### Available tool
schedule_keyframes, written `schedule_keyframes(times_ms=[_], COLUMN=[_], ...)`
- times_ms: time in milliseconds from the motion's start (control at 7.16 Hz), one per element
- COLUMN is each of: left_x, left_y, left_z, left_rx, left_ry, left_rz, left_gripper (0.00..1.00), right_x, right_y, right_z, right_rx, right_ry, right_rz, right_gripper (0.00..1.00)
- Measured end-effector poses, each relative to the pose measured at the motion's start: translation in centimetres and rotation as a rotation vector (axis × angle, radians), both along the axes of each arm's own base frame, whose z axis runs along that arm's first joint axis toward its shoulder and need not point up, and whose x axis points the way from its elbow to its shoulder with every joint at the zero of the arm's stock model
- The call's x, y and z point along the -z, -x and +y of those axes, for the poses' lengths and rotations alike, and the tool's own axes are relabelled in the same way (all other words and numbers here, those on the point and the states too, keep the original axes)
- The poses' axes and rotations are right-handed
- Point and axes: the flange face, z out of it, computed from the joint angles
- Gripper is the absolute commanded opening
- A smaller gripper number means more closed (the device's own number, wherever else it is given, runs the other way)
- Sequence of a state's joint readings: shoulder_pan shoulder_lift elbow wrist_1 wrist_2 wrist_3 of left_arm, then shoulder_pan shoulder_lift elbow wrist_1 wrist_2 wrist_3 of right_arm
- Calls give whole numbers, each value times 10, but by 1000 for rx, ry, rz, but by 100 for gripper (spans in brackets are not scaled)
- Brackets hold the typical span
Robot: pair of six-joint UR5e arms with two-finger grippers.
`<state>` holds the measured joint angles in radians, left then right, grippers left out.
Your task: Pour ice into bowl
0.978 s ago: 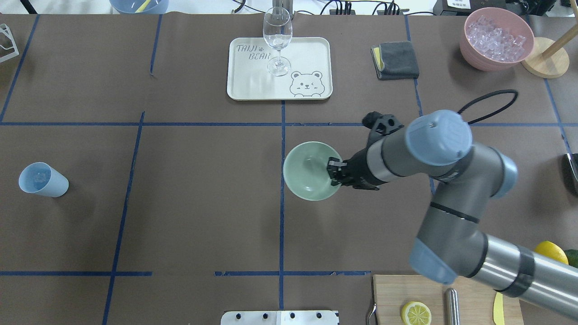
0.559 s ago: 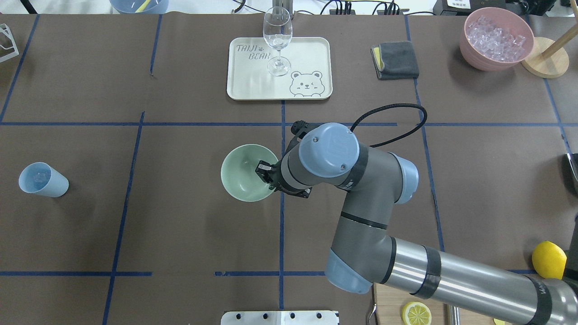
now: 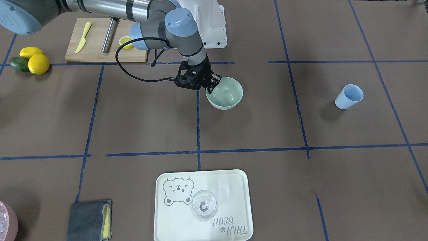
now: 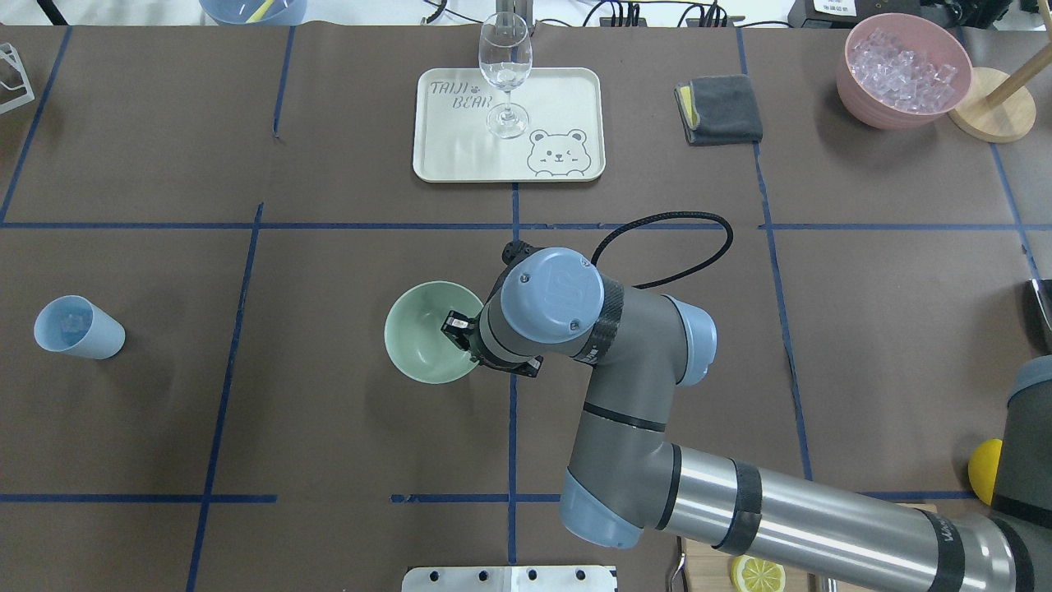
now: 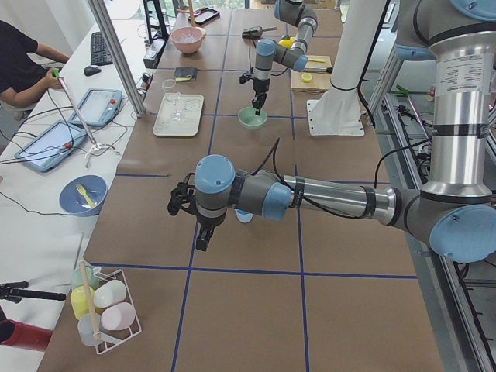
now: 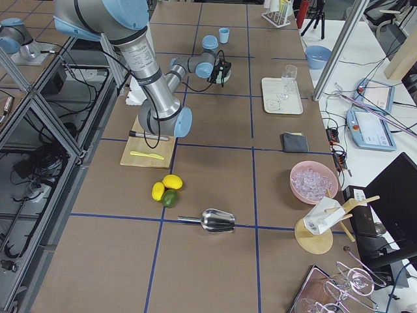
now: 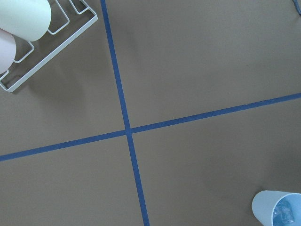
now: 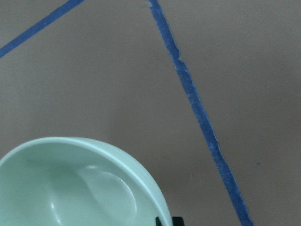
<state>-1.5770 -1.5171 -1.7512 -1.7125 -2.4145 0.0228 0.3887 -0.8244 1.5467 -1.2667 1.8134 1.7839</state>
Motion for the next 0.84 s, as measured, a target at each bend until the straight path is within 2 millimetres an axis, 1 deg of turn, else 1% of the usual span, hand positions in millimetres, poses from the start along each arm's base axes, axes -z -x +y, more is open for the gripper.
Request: schedule_keyframes(times_ms=[140,279,419,559,699,838], left_x=[0,0,0,0,0,0], left_y=[0,0,0,0,1,1], left_z=[0,0,0,0,0,0], left_rx=[0,0,1,1,1,1], left_ry=[0,0,0,0,0,-1], left_rz=[0,0,0,0,0,0], left_gripper=[100,100,100,100,100,100], right_x=[-2,-4,-4,-5,-5,-5], right_y=[2,4,5,5,5,5], right_z=[0,1,2,2,2,2], right_rx=[2,4,5,6,6,6], right_ry=[2,4,5,5,5,5], right_rz=[5,8,9,10,10,10], right_gripper=[2,13,43,48,56,58])
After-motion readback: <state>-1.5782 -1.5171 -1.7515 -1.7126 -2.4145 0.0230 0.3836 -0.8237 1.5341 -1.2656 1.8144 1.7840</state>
